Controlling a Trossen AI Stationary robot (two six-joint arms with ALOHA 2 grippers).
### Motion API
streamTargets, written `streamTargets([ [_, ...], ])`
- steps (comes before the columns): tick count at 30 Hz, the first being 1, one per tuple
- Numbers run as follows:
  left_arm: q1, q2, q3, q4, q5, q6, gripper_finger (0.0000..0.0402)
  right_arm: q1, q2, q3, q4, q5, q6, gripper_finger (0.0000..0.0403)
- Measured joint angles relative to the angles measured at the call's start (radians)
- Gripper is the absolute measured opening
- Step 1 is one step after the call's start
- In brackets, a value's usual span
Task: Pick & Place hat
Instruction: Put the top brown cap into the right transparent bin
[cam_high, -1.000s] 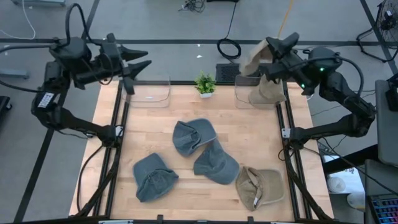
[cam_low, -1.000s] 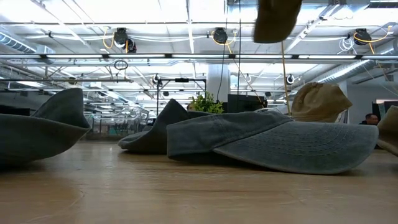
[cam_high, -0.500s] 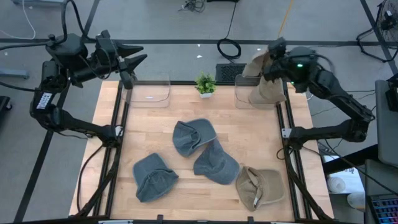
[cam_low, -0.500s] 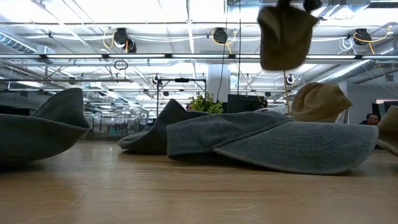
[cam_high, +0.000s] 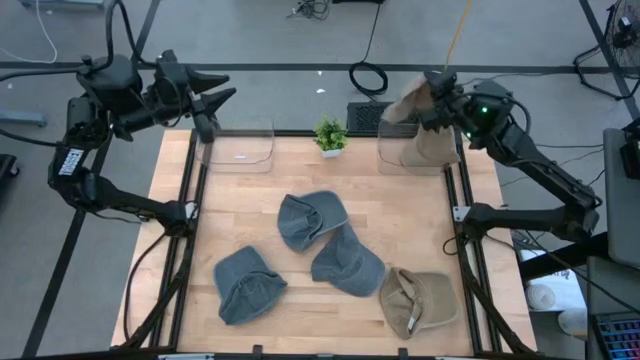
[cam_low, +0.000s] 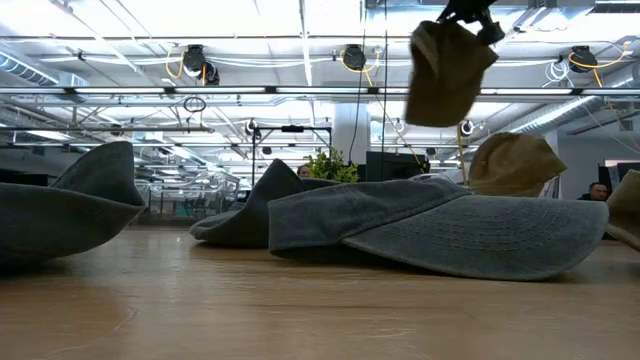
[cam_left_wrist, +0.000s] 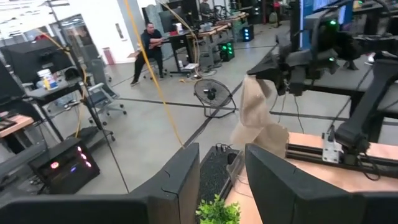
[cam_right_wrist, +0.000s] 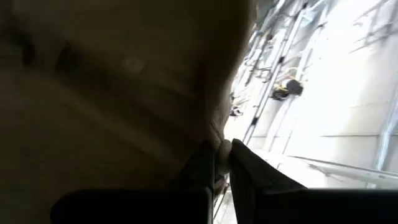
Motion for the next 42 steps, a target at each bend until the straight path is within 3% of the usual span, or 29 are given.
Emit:
streamTargets([
  [5,0.0,0.0,0.0,0.025,-0.038,-0.001,0.0136,0.0,-0.05,-0.083,0.137,-0.09,0.001,0.001],
  [9,0.0,0.0,0.0,0.025,-0.051,0.01,0.0136,0.0,-0.074,-0.186,0.35,-0.073,0.049,0.001],
  [17,0.0,0.0,0.0,0.025,-0.046,-0.024,0.0136,-0.065,-0.08,-0.305,0.365,-0.073,-0.115,0.001],
  [25,0.0,0.0,0.0,0.023,-0.046,-0.049,0.0136,-0.092,-0.099,-0.426,0.607,-0.195,-0.172,0.001],
  [31,0.0,0.0,0.0,0.023,-0.051,-0.044,0.0136,-0.091,-0.098,-0.48,0.85,-0.278,-0.124,0.001],
  [42,0.0,0.0,0.0,0.024,-0.051,-0.044,0.0136,-0.055,-0.091,-0.483,0.867,-0.22,-0.039,0.001],
])
